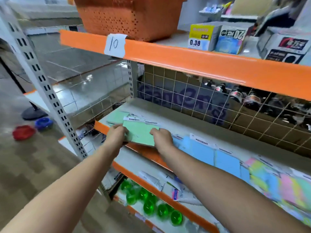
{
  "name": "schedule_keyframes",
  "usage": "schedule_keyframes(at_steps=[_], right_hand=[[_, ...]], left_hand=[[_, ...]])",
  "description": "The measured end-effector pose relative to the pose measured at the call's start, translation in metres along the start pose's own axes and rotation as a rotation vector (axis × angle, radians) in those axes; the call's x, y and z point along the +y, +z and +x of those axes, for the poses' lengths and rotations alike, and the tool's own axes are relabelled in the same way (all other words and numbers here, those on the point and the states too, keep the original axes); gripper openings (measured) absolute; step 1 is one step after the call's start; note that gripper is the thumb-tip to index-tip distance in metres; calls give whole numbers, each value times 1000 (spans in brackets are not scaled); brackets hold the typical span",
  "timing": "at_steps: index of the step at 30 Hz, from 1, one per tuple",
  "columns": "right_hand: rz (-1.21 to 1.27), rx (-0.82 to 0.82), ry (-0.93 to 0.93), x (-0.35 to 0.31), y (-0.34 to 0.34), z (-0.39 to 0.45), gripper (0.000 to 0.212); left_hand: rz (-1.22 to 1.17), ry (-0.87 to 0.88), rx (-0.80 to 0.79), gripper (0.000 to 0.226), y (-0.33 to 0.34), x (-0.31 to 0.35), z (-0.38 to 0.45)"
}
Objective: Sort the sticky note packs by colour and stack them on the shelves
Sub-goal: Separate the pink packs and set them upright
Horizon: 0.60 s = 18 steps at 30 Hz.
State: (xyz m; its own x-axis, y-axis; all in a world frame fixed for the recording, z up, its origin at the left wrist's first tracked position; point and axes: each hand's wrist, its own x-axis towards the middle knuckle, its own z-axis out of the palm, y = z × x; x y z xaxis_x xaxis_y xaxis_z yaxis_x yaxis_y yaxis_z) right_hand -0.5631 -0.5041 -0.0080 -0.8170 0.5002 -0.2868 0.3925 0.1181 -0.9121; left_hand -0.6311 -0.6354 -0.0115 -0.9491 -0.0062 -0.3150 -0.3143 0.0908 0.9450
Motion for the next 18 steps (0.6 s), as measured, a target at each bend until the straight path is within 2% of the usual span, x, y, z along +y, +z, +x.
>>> schedule_keyframes(at_steps=[6,12,16,18], right_hand=[[126,198,63,-11,37,30,24],[159,272,136,-7,59,52,17],[112,286,137,-5,71,67,24],[89,309,127,-4,77,72,14]], left_hand=[[73,37,-2,10,-27,24,69],[245,107,-45,16,-38,37,128],[374,158,-95,17,-34,35,151],[435,165,-117,16,-31,33,157]])
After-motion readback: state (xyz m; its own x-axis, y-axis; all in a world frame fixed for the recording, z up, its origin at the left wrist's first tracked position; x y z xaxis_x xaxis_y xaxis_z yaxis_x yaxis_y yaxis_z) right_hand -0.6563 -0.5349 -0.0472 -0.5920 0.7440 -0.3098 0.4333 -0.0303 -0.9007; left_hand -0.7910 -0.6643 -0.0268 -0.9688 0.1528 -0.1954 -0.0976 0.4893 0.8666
